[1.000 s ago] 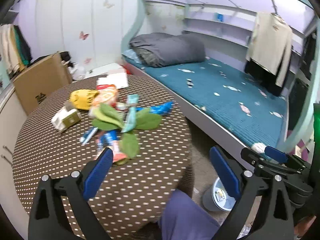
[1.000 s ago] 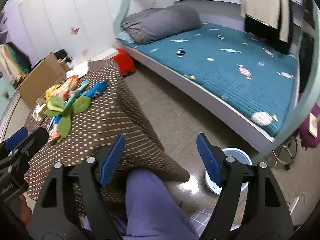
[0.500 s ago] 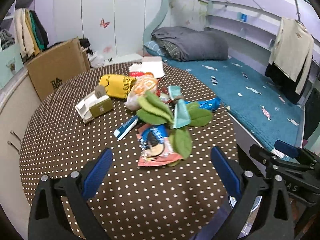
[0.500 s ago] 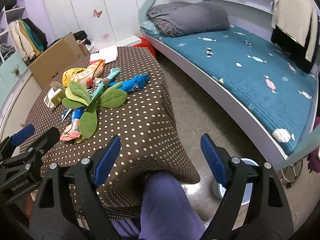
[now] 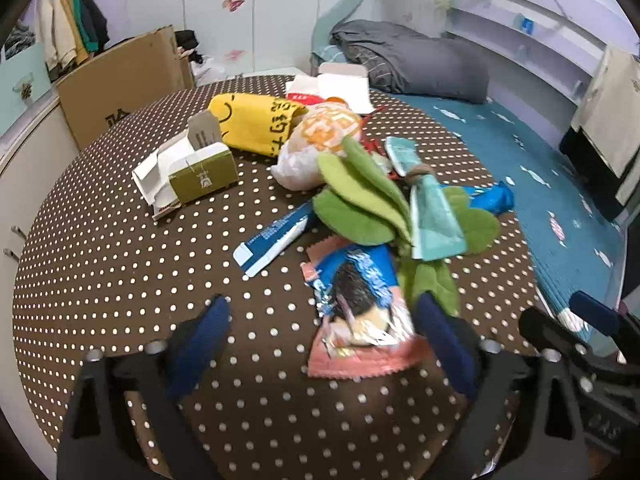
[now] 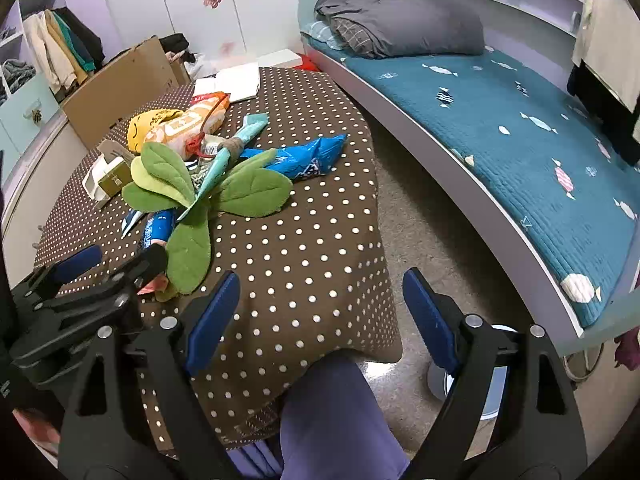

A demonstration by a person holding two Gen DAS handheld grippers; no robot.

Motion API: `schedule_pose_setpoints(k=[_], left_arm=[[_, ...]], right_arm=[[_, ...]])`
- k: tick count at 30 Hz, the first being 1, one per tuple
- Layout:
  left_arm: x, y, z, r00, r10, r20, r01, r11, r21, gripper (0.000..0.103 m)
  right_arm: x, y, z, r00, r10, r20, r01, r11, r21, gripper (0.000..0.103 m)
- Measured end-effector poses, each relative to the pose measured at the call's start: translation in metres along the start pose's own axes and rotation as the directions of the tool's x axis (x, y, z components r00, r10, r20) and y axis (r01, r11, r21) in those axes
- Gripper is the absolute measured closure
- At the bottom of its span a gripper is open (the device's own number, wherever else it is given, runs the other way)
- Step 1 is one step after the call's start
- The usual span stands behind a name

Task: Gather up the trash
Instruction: 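Grasp the blue-and-pink snack wrapper with the left gripper while the right reaches the green plush, then grasp and lift the green leaf plush with the right gripper while the left holds the wrapper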

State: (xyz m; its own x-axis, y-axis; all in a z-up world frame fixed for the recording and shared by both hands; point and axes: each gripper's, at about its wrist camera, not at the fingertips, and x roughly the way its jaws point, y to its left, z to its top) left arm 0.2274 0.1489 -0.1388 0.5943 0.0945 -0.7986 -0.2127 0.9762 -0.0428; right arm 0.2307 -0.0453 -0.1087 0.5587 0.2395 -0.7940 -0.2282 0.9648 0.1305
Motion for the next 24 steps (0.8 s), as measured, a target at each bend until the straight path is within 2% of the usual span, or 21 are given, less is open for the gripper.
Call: schedule_pose_setpoints(k=[2, 4, 5, 9, 13, 19, 21, 22, 23, 24], left_arm=[[0.004, -0.002, 0.001, 1.000, -0.006, 0.002, 0.006, 1.000, 0.007, 0.031], [0.003, -0.004, 0.000, 1.000, -0.006, 0.022, 0.005, 1.000, 0.019, 0.057], [0.001, -0.002, 0.000, 1.000, -0.011, 0.024, 0.011, 1.000, 0.014, 0.060], [-0.005, 0.012, -0.004, 0.998, -0.066, 0.018, 0.066, 0.997, -0.024, 0.062], [-0.015, 0.024, -0.010, 0.999, -0.048, 0.025, 0.049, 0.998, -0.041, 0.063], [-0.030, 0.043, -0.015, 0.999, -0.010, 0.052, 0.013, 0.998, -0.066, 0.063], [-0.034, 0.050, -0.016, 0.998, -0.010, 0.056, 0.015, 0.997, -0.079, 0.063], [-0.036, 0.052, -0.017, 0.998, -0.005, 0.059, 0.010, 0.997, -0.082, 0.063], [-0.038, 0.054, -0.018, 0.998, 0.003, 0.064, 0.002, 0.997, -0.083, 0.063], [-0.040, 0.056, -0.018, 0.998, 0.007, 0.066, -0.001, 0.997, -0.082, 0.063]], right_arm=[[0.003, 0.002, 0.001, 1.000, 0.002, -0.006, -0.003, 1.000, -0.004, 0.021], [0.006, 0.007, 0.003, 1.000, 0.011, -0.013, -0.011, 1.000, -0.012, 0.021], [0.007, 0.010, 0.004, 1.000, 0.020, -0.015, -0.021, 1.000, -0.019, 0.021], [0.004, 0.021, 0.007, 0.996, 0.086, -0.001, -0.086, 0.996, -0.039, 0.021], [0.009, 0.037, 0.010, 0.989, 0.145, -0.008, -0.145, 0.986, -0.081, 0.021], [0.033, 0.065, 0.015, 0.982, 0.189, -0.025, -0.191, 0.970, -0.152, 0.036], [0.037, 0.074, 0.015, 0.988, 0.155, 0.003, -0.152, 0.971, -0.187, 0.042], [0.037, 0.077, 0.015, 0.991, 0.135, 0.014, -0.129, 0.970, -0.204, 0.056], [0.037, 0.079, 0.015, 0.990, 0.137, 0.015, -0.130, 0.968, -0.214, 0.079], [0.038, 0.080, 0.015, 0.985, 0.172, -0.003, -0.168, 0.962, -0.217, 0.085]])
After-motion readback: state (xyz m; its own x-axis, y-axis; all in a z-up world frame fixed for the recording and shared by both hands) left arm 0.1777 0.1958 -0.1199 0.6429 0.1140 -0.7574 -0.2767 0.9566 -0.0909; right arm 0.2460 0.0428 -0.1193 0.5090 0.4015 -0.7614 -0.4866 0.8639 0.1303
